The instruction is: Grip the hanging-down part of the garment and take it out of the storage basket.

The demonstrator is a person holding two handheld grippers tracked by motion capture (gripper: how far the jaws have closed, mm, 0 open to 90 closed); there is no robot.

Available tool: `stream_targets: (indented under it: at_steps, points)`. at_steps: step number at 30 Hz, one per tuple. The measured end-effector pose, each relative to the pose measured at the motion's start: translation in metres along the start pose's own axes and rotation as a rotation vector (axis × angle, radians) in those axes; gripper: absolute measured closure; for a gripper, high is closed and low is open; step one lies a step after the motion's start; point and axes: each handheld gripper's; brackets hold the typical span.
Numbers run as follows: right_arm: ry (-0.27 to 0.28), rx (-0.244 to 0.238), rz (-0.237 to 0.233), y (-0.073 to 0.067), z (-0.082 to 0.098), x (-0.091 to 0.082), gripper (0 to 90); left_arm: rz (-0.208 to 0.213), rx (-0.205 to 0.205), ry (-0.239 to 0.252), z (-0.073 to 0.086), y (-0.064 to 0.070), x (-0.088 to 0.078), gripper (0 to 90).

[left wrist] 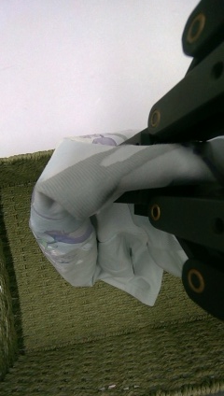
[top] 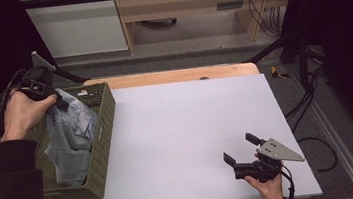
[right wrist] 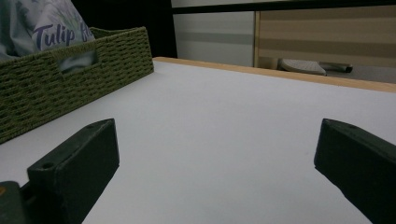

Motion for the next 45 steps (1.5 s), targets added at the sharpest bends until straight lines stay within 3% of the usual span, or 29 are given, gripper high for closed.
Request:
stream_targets:
  at_steps: [28, 45]
  points:
    - [-0.011, -0.007, -0.009, -0.002, 0.001, 0.003, 0.4, -0.001, 0.024, 0.01, 0.003, 0.003, -0.009, 81.8]
    - [-0.018, -0.017, -0.029, -0.007, -0.001, 0.009, 0.4, -0.013, 0.031, 0.065, -0.001, 0.006, -0.052, 81.9]
Point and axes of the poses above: each handheld gripper's, and its own axes: x roughly forward along the jaws, z roughly out of its underside, y roughly to its right, and after that the axes turned 8 degrees about y, right-handed
